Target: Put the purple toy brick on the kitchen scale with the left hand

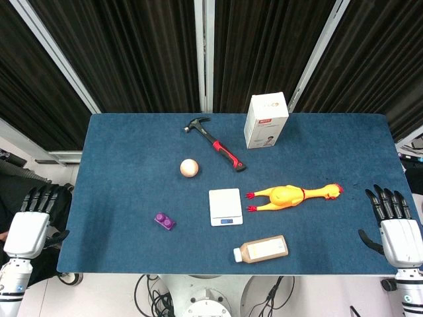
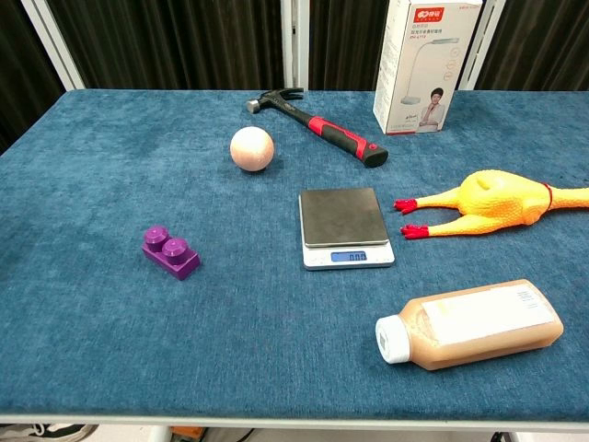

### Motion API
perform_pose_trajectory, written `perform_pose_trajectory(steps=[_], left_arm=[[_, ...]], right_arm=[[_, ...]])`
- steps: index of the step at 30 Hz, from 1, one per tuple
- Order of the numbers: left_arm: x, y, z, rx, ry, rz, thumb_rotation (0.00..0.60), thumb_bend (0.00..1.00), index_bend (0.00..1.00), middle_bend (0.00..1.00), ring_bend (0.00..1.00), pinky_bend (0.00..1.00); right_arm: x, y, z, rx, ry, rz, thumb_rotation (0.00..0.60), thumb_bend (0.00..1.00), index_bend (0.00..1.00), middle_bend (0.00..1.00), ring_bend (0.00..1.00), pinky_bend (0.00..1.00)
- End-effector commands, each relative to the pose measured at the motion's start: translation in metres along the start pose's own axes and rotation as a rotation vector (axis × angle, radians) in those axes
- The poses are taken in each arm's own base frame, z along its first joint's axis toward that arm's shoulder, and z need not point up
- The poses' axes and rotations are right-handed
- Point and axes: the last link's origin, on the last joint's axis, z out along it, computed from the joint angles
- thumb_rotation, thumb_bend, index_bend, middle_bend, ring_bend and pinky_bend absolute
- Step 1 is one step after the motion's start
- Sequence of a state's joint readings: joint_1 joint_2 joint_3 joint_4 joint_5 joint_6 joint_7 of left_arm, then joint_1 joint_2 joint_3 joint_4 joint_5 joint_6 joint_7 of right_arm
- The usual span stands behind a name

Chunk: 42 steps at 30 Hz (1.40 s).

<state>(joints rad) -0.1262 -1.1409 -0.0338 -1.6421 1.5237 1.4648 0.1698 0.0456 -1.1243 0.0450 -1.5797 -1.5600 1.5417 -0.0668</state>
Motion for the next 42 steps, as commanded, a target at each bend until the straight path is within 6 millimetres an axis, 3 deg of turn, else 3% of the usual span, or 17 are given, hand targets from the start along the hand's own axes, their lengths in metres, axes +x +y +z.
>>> perform_pose_trajectory(steps=[1,11,17,30,37,42], left_arm=[[-0.002,0.000,-0.001,0.000,-0.005,-0.001,0.600,0.13,0.04,0.05,0.00,0.00],[0.000,0.011,0.002,-0.050,-0.013,-0.021,0.600,0.13,0.04,0.05,0.00,0.00],[-0.013,0.041,0.014,-0.192,-0.084,-0.036,0.600,0.13,0.04,0.05,0.00,0.00],[-0.064,0.129,0.059,-0.487,-0.241,-0.110,0.600,0.13,0.04,0.05,0.00,0.00],[-0.085,0.150,0.072,-0.526,-0.287,-0.123,0.600,0.14,0.06,0.06,0.00,0.00],[-0.097,0.160,0.078,-0.548,-0.256,-0.163,0.600,0.16,0.17,0.16,0.01,0.07]], right_arm=[[-0.002,0.001,0.000,-0.003,-0.005,0.001,0.600,0.15,0.00,0.00,0.00,0.00],[0.000,0.006,-0.001,-0.020,0.015,0.012,0.600,0.15,0.00,0.00,0.00,0.00],[0.001,0.006,0.002,-0.027,0.021,0.009,0.600,0.15,0.00,0.00,0.00,0.00],[0.004,0.011,-0.003,-0.049,0.031,0.013,0.600,0.15,0.00,0.00,0.00,0.00],[0.003,0.015,-0.005,-0.057,0.024,0.013,0.600,0.15,0.00,0.00,0.00,0.00],[0.001,0.018,-0.004,-0.072,0.010,0.016,0.600,0.15,0.00,0.00,0.00,0.00]])
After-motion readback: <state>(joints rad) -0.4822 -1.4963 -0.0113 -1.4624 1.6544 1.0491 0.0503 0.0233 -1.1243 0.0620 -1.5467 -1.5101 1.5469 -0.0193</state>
